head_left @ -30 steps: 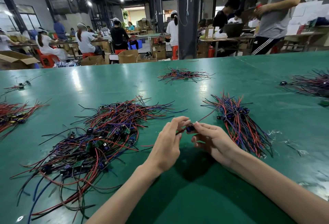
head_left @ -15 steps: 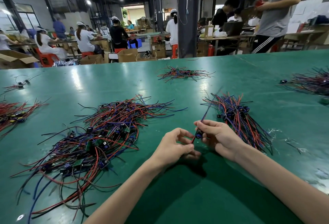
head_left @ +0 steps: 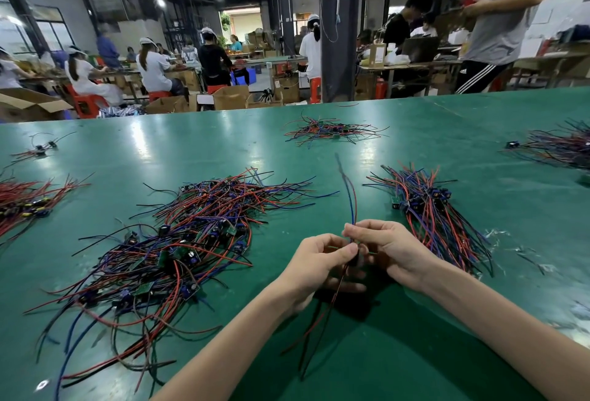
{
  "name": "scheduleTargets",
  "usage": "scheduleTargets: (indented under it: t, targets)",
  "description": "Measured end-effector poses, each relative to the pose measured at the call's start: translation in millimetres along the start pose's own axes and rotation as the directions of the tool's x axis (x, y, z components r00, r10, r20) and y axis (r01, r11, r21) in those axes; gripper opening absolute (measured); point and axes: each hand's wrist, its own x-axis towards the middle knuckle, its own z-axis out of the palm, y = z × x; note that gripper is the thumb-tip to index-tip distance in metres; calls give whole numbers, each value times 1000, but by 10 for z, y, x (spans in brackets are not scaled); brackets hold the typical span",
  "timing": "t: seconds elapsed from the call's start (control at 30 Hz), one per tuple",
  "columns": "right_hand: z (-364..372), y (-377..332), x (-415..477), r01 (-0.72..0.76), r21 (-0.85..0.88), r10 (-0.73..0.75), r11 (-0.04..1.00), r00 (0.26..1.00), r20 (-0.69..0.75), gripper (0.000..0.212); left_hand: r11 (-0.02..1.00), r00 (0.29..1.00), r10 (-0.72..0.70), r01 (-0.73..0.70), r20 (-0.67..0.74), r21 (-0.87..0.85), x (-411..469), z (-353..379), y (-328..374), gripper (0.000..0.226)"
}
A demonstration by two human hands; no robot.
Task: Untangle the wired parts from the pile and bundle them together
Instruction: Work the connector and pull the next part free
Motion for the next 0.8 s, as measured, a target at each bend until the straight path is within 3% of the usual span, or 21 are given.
scheduleTargets:
  t: [0.13, 0.3, 0.43, 0.8]
  targets:
    - [-5, -1, 0, 23, -8, -23, 1000, 1000, -12, 17, 1000, 1000, -19, 19, -4, 12, 4, -1, 14, 3]
    - [2, 6, 4, 42, -16, -43, 999, 999, -31, 10, 1000, 999, -6, 6, -43, -12, 28, -22, 11, 11]
    - [15, 12, 8, 31, -48, -34, 998, 998, -48, 12, 995, 997, -1, 8, -72, 97, 45, -52, -5, 17]
    - [71, 30, 51, 74, -125, -89, 989, 989, -121, 13, 987, 995, 46, -31, -92, 158, 58, -62, 5, 18]
